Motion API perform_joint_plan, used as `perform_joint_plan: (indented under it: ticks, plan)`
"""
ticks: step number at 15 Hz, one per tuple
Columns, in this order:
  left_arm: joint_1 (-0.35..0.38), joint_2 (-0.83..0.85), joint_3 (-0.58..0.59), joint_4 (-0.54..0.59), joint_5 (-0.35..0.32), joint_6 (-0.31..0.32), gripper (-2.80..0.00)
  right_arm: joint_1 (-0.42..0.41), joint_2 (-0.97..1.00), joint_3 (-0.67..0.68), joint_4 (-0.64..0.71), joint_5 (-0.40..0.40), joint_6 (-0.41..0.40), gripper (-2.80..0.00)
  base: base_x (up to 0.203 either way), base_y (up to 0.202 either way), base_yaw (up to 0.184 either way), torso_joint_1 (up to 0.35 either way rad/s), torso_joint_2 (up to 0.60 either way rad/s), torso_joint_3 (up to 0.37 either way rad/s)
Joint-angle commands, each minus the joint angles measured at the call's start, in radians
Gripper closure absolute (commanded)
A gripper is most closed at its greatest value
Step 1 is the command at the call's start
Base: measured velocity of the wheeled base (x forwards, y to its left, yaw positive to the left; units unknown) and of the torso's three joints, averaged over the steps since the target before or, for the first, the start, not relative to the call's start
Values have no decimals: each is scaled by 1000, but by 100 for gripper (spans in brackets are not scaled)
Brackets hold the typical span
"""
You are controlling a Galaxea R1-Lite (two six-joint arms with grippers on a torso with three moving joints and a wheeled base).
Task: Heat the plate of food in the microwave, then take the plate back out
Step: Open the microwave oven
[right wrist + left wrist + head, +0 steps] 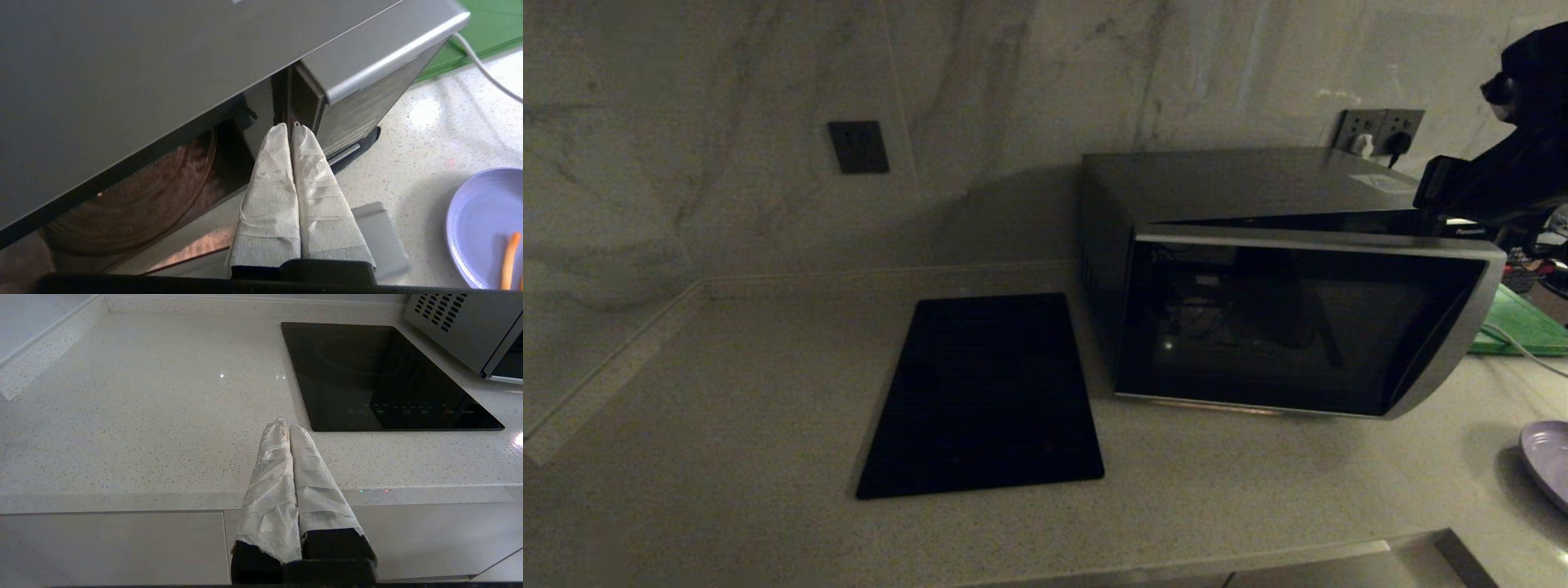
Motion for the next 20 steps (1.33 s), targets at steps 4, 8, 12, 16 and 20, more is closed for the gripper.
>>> perform_joint_plan:
  ticks: [4, 8, 12, 16, 20]
  plan:
    - [0, 2, 0, 0, 1, -1, 0, 0, -22, 18, 84, 12, 1, 0, 0, 0, 0, 0, 0, 0]
    - [0, 2, 0, 0, 1, -1, 0, 0, -61, 20, 169, 44, 2, 0, 0, 0, 0, 0, 0, 0]
    - [0, 2, 0, 0, 1, -1, 0, 5, -131, 17, 284, 126, 2, 0, 0, 0, 0, 0, 0, 0]
    - [0, 2, 0, 0, 1, -1, 0, 32, -224, 19, 478, 256, 4, 0, 0, 0, 0, 0, 0, 0]
    - [0, 2, 0, 0, 1, -1, 0, 69, -292, 27, 590, 318, 5, 0, 0, 0, 0, 0, 0, 0]
